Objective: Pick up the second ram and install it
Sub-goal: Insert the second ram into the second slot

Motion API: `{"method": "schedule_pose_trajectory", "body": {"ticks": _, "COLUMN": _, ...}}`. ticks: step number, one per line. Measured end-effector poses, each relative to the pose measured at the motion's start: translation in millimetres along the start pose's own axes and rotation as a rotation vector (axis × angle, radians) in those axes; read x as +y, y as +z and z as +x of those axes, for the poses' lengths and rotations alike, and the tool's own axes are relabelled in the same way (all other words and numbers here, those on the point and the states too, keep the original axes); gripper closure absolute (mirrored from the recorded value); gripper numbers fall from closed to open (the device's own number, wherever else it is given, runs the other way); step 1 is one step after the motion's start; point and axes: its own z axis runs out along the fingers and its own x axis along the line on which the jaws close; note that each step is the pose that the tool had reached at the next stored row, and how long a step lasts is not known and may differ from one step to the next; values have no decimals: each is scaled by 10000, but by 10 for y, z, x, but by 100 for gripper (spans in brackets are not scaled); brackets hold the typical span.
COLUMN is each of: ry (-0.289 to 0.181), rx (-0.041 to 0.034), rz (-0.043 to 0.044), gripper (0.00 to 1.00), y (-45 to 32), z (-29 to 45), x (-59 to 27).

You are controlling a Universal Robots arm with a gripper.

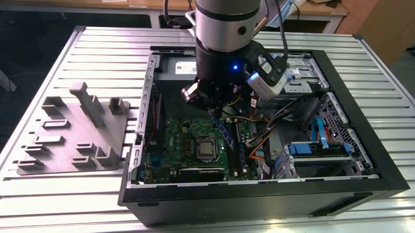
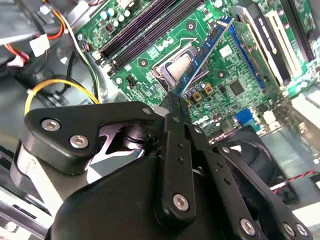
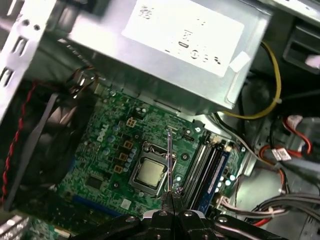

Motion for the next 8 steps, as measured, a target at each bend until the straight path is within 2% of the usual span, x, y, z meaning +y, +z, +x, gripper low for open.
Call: {"method": "schedule_pose_trajectory", "body": {"ticks": 8, "ry": 1454, "rx": -28, "rz": 56, "gripper": 89, "y": 12, "z": 1, "x": 0}}
